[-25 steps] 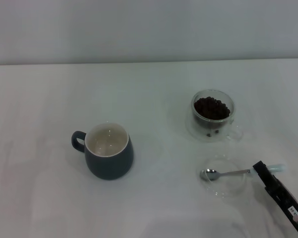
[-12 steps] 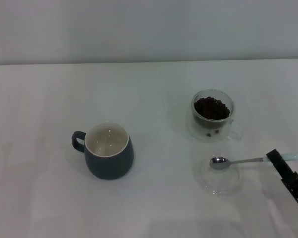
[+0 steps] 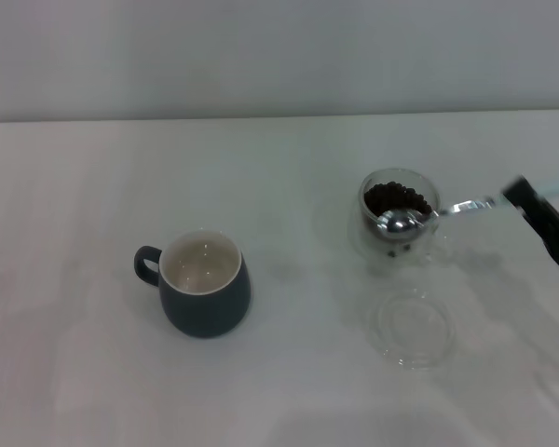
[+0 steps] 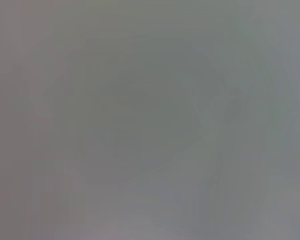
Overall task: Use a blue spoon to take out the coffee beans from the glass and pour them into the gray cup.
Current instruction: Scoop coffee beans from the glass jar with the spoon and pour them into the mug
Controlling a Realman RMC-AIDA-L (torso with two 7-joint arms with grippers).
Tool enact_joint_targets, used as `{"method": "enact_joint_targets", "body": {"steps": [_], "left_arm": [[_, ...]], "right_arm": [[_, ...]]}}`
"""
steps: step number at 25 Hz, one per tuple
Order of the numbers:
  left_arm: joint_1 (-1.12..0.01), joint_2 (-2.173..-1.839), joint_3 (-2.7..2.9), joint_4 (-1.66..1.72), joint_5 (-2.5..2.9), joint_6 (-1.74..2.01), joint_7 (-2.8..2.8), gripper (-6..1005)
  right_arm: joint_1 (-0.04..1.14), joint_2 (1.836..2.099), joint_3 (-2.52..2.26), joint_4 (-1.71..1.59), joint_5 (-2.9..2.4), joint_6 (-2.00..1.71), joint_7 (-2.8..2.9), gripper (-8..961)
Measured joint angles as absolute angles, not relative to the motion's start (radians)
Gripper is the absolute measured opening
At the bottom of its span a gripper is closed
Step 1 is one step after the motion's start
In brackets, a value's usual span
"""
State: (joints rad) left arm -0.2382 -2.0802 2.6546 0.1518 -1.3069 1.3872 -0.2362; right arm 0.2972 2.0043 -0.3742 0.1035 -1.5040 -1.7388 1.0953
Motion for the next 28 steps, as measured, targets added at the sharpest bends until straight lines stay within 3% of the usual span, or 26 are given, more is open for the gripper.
{"method": "enact_joint_targets", "body": {"steps": [10, 18, 28], "left_arm": [[-0.234, -2.080, 2.652, 0.150, -1.308, 1.347, -0.253, 761], [-0.238, -2.080, 2.649, 0.138, -1.313, 1.326, -0.255, 762], [-0.250, -2.080, 2.647, 0.138, -1.319, 1.302, -0.256, 761]], "right_arm": [[0.451, 2.010, -0.502, -0.327, -1.578, -1.539, 1.305, 135], [0.429, 2.013, -0.750, -0.655, -1.574, -1.327, 1.512, 135], [0.394, 2.012, -0.972, -0.828, -1.578, -1.130, 1.575, 134]]}}
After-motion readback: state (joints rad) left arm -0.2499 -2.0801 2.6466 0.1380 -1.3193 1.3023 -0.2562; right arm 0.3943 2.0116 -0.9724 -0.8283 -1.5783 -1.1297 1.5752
